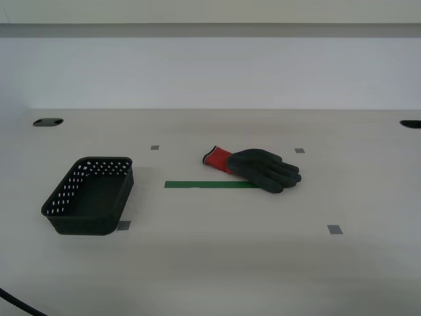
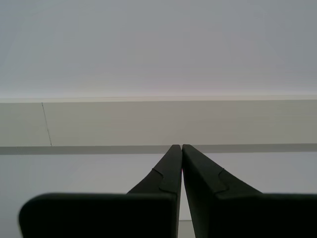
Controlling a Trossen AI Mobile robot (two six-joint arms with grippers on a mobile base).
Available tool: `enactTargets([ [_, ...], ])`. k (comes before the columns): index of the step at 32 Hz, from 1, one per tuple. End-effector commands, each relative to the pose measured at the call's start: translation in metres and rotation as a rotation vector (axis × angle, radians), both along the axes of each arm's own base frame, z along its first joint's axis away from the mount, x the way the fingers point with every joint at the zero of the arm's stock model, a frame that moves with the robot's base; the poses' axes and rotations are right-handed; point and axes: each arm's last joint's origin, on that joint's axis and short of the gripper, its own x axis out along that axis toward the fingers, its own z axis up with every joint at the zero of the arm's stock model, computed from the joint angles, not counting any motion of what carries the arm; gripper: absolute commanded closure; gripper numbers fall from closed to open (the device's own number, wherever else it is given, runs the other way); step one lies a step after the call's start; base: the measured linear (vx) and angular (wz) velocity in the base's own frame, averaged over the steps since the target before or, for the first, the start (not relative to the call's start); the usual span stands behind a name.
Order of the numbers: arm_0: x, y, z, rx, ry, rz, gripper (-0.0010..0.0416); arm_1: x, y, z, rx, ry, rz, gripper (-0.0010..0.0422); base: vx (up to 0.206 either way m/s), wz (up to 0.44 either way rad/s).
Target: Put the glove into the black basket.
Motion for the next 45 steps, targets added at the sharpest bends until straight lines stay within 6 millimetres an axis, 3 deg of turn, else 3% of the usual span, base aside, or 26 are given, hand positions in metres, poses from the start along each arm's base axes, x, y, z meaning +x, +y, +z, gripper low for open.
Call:
enactTargets([
  [1, 0.0, 0.0, 0.0006, 0.0, -0.004, 0.0, 0.0405, -0.0001, 0.0, 0.0006, 0.0, -0.005, -0.002, 0.0412, 0.0, 0.0],
  [45, 0.0, 0.0001, 0.0006, 0.0, -0.004, 0.0, 0.0405, -0.0001, 0.0, 0.0006, 0.0, -0.005, -0.002, 0.0412, 0.0, 0.0],
])
